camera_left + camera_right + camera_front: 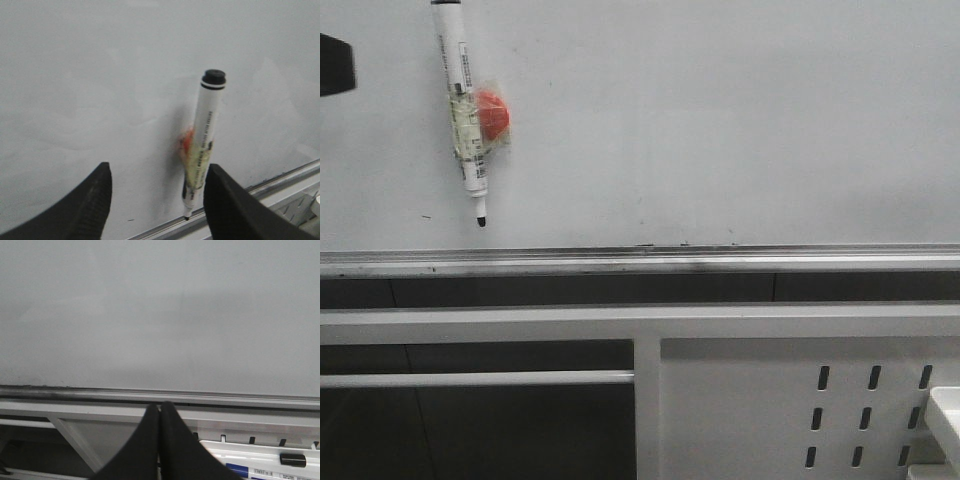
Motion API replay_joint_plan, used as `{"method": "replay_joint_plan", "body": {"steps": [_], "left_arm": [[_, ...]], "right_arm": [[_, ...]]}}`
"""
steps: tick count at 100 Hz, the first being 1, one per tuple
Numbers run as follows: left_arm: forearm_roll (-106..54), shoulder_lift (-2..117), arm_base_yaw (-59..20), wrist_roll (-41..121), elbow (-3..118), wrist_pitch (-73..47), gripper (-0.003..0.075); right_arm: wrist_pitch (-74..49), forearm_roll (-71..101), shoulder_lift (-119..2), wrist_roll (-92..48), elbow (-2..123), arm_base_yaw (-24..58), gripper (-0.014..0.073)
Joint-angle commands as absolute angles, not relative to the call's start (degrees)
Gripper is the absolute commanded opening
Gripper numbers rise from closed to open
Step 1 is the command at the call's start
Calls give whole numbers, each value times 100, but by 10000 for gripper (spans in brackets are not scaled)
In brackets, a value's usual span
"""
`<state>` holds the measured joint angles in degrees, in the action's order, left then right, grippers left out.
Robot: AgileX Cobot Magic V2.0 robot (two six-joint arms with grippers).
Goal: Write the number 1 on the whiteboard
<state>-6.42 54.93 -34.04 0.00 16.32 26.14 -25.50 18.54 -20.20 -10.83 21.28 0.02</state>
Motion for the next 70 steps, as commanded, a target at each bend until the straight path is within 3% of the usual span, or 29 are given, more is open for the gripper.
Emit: {"method": "replay_joint_plan", "body": {"steps": [1, 27, 70], "left_arm": [[-792, 5912, -3692, -121, 1828, 3620, 368], [-969, 7441, -4506, -145, 1817, 5005, 368], [-1734, 8724, -4535, -145, 1667, 7202, 368]], "right_arm": [[-2209, 1900, -2099, -1216, 2340, 82, -69], [-2098, 1900, -2099, -1216, 2340, 409, -69], [-1938, 1900, -2099, -1216, 2348, 404, -69]]}}
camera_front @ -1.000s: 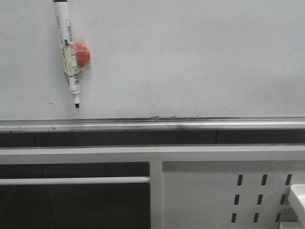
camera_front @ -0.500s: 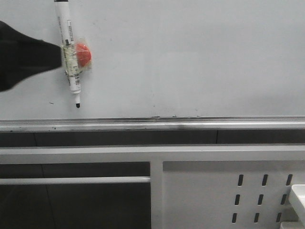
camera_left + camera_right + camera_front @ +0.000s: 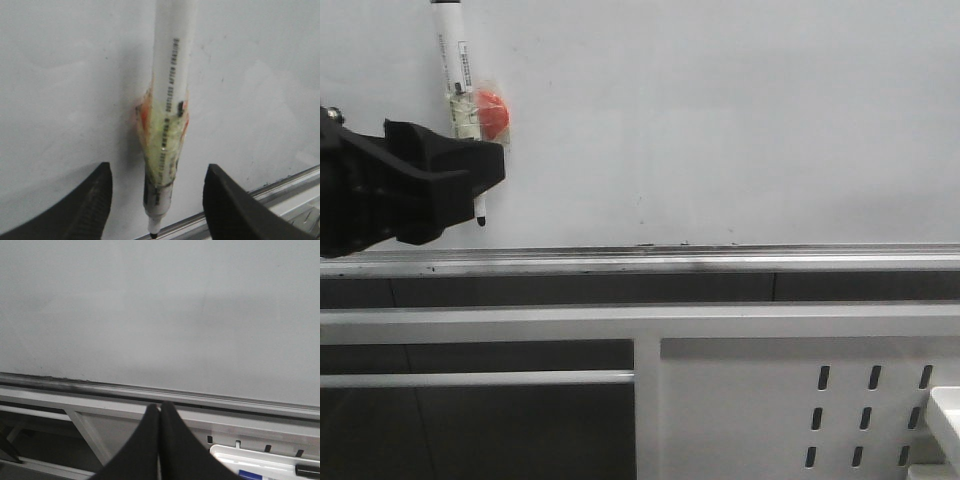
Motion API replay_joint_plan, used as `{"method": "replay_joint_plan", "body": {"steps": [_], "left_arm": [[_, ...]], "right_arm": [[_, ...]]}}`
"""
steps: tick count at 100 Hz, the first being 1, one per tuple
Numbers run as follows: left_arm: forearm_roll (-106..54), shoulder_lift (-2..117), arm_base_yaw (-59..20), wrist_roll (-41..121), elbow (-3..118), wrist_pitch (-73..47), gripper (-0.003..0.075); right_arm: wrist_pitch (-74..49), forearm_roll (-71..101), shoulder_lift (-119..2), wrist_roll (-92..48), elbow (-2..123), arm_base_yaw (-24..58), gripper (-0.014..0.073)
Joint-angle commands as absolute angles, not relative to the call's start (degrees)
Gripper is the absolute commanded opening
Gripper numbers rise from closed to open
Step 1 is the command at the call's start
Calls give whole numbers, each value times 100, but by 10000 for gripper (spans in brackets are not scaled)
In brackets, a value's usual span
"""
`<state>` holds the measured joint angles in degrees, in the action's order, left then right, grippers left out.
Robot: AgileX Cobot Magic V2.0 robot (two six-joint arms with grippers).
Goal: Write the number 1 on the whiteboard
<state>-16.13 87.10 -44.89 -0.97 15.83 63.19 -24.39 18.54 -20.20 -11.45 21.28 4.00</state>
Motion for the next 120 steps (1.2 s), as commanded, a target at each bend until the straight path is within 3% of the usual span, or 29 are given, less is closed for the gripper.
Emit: {"method": "replay_joint_plan", "body": {"steps": [1, 15, 45, 54, 68, 90, 107, 120], "left_arm": [[-1735, 8757, -4535, -145, 1667, 7268, 368], [-1711, 9156, -4535, -145, 1678, 7804, 368], [-1604, 9344, -4535, -157, 1989, 7804, 358], [-1590, 9344, -4535, -157, 1989, 7804, 264], [-1426, 9344, -4535, -157, 1989, 7804, -23], [-1064, 9344, -4535, -157, 1935, 7804, -20], [-177, 9163, -4535, 141, 1749, 7608, -20], [617, 8784, -4535, 394, 1846, 6312, -20]], "right_arm": [[-1938, 1900, -2099, -1216, 2348, 404, -69], [-1927, 1900, -2099, -1216, 2348, 404, -69], [-1891, 1900, -2099, -1216, 2348, 404, -69], [-1882, 1900, -2099, -1216, 2348, 404, -69], [-1882, 1900, -2099, -1216, 2348, 404, -69], [-2053, 1900, -2099, -1248, 2372, 577, -69], [-2481, 1913, -2169, -2374, 2719, 1516, -69], [-2679, 1913, -2529, -2745, 3091, 2337, -69]]}}
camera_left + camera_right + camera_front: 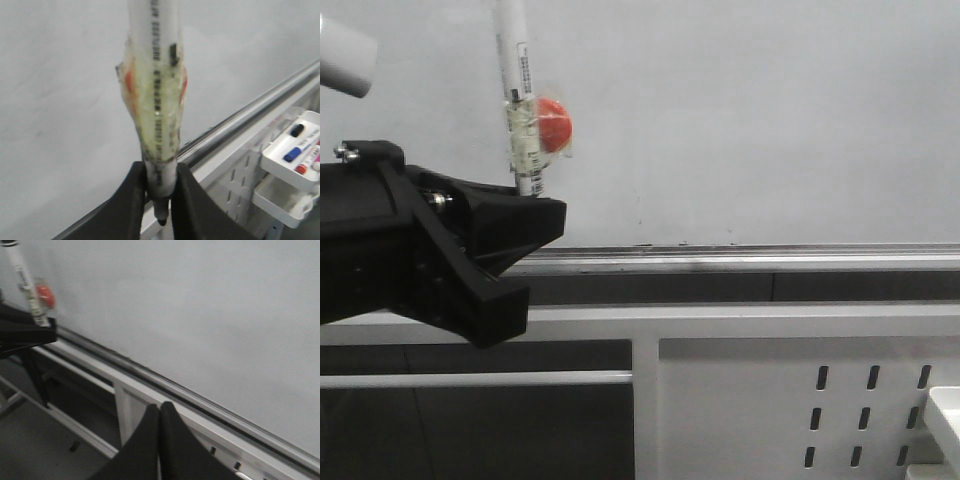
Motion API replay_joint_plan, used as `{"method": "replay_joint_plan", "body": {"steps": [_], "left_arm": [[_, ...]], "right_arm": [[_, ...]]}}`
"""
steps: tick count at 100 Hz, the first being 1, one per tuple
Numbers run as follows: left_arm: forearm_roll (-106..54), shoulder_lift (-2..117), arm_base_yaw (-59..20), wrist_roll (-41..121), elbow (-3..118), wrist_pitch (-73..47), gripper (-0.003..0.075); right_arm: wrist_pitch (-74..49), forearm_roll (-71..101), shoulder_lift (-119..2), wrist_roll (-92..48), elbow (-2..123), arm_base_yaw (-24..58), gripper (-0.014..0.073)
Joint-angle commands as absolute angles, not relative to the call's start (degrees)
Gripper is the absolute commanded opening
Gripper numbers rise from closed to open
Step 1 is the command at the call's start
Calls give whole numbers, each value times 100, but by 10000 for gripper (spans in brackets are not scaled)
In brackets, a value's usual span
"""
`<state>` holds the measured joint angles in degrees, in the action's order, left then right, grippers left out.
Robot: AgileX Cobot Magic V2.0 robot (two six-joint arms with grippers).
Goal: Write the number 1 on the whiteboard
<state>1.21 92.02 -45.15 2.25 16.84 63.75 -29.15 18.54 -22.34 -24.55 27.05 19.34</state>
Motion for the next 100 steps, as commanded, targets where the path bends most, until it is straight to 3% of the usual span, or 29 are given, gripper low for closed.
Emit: {"method": "replay_joint_plan", "body": {"steps": [1, 15, 32, 39, 56, 100], "left_arm": [[657, 8757, -4535, 432, 1858, 6214, -20], [1790, 8162, -4535, 556, 2237, 4434, -20], [2794, 7521, -4828, 556, 2794, 2018, -20], [3163, 7348, -5076, 556, 3004, 1237, -20], [3416, 7231, -5557, 556, 3374, 148, -20], [3416, 7242, -5572, 556, 3728, 87, -20]], "right_arm": [[-2703, 1913, -2588, -2745, 3134, 2471, -69], [-2930, 1631, -3309, -2756, 3459, 3214, -30], [-2912, 1543, -4166, -2756, 3741, 3755, 314], [-2864, 1543, -4454, -2756, 3863, 3877, 391], [-2826, 1578, -4924, -2756, 4203, 3992, 391], [-2410, 1593, -5633, -2756, 4562, 4522, 391]]}}
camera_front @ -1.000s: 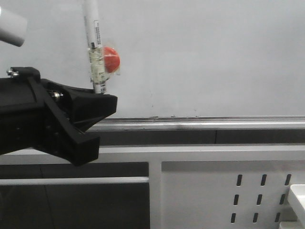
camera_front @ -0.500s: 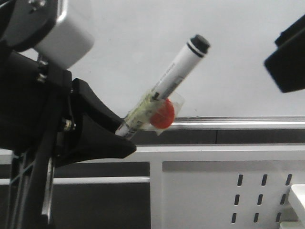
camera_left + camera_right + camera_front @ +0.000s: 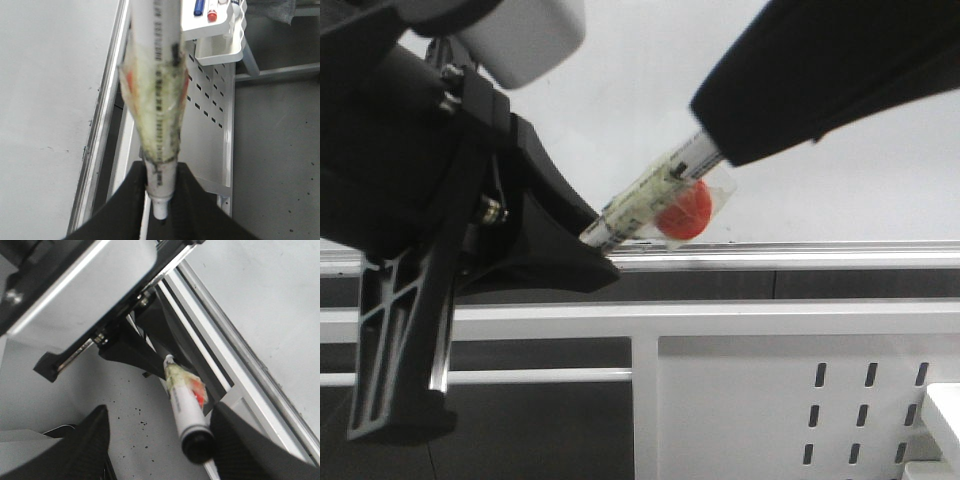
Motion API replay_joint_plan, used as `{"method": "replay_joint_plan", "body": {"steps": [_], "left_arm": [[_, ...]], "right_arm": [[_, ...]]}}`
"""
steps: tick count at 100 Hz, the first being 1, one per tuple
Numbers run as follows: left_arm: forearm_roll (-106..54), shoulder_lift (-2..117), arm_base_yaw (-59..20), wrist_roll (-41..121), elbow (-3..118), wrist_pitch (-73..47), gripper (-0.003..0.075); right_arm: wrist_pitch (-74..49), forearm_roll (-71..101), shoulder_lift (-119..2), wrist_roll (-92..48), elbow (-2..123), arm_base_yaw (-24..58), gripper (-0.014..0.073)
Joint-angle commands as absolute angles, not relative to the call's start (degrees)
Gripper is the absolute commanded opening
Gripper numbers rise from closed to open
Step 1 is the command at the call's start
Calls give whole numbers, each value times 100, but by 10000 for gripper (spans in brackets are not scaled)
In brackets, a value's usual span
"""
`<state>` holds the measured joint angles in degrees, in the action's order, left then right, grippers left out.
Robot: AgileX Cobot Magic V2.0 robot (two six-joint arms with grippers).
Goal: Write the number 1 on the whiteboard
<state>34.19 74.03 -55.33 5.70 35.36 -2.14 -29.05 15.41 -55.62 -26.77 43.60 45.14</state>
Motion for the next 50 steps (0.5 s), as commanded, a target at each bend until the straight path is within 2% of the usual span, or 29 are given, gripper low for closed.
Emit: {"method": "replay_joint_plan", "body": {"steps": [1, 34, 41, 50], "left_arm": [[3416, 7242, -5572, 556, 3728, 87, -20], [3416, 7231, -5572, 556, 3728, 202, -20], [3416, 7231, -5572, 556, 3728, 306, -20], [3416, 7231, -5572, 556, 3728, 405, -20]], "right_arm": [[-2408, 1593, -5643, -2756, 4562, 4522, 391], [-2237, 1593, -5889, -2756, 4562, 4522, 382], [-2245, 1593, -5912, -2756, 4562, 4522, 323], [-2259, 1593, -5923, -2756, 4562, 4522, 158]]}}
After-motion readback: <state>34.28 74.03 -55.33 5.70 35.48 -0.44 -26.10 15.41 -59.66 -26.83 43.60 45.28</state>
